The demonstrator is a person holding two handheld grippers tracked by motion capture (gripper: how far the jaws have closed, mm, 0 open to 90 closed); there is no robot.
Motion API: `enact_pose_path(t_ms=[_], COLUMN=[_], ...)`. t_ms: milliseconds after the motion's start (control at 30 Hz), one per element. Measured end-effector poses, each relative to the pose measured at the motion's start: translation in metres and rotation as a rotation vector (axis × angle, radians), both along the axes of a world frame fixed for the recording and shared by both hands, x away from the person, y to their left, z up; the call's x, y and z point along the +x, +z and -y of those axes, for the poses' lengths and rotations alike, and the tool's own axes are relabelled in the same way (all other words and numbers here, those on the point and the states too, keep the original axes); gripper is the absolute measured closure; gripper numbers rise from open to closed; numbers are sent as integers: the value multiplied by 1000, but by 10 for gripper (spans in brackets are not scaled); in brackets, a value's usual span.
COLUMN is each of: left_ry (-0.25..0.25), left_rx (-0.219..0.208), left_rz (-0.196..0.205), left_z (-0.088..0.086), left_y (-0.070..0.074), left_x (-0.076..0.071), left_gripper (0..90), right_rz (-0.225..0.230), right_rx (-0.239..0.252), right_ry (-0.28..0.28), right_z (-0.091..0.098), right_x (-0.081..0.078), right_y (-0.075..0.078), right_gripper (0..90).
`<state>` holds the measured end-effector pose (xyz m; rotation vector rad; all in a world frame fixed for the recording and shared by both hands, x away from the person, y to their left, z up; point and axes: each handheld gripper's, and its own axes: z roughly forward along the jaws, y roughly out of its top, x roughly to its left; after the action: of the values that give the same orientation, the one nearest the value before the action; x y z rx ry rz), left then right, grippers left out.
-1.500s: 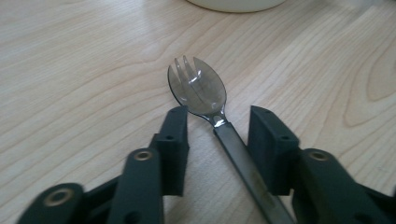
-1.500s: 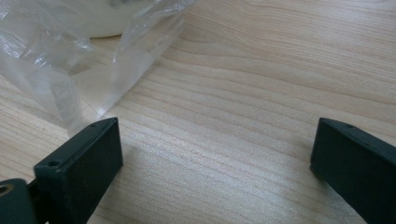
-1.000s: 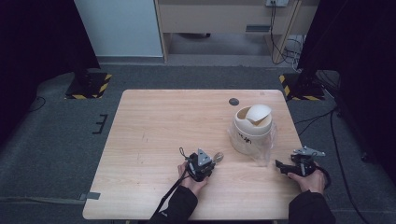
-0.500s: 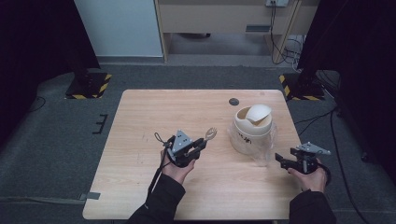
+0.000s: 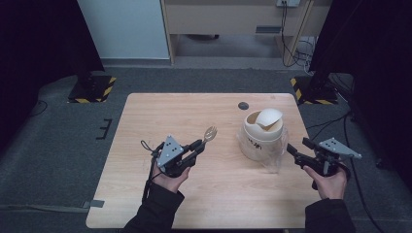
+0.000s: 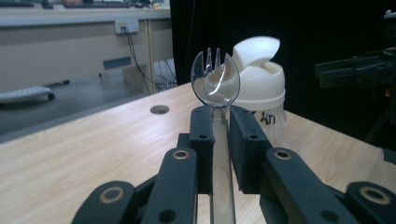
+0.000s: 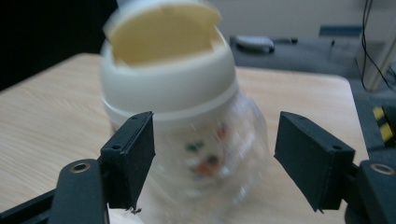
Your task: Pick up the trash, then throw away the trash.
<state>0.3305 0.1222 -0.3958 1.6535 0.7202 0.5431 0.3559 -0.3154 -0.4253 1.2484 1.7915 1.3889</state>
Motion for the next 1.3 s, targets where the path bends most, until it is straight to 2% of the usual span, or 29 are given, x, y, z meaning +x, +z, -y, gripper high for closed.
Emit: enact_pose_path(t_ms=[33,100,133,200,333,367,433,467,600,700,867,900,933,1133,1300], left_ry=[0,-6,-10,-27,-38,-41,-42,-43,-62,-91,-114,-118,-122,-138,-142], left_rx=[0,-10,-11,-17,-20,-17,-16,-16,-16,-3,1,-2,-4,-10,-13], left_rz=[0,9,17,31,48,59,63,65,78,93,104,107,110,140,149], left_z=[0,2,3,7,11,13,15,16,27,42,57,61,64,79,87], left_y=[0,2,3,5,6,6,5,5,5,4,4,3,4,5,6], left_x=[0,-1,-1,-2,-3,-4,-5,-6,-7,-8,-4,-4,-4,-5,-5], left_gripper=[795,795,795,795,795,795,795,795,795,795,795,795,795,795,795], right_rz=[0,47,47,76,103,121,127,137,159,173,169,160,160,119,72], right_rx=[0,53,53,88,112,135,148,163,157,186,209,238,238,265,270], right_ry=[0,17,17,40,61,80,91,117,154,195,225,249,249,298,328], right_z=[0,-6,-6,-13,-21,-27,-31,-39,-52,-66,-76,-81,-81,-95,-103], right_x=[0,-4,-4,-6,-10,-11,-12,-13,-15,-16,-14,-13,-13,-11,-10], right_y=[0,13,13,24,35,42,45,51,61,70,76,77,77,74,69], right_gripper=[300,314,314,323,334,337,342,345,364,393,422,442,442,478,563])
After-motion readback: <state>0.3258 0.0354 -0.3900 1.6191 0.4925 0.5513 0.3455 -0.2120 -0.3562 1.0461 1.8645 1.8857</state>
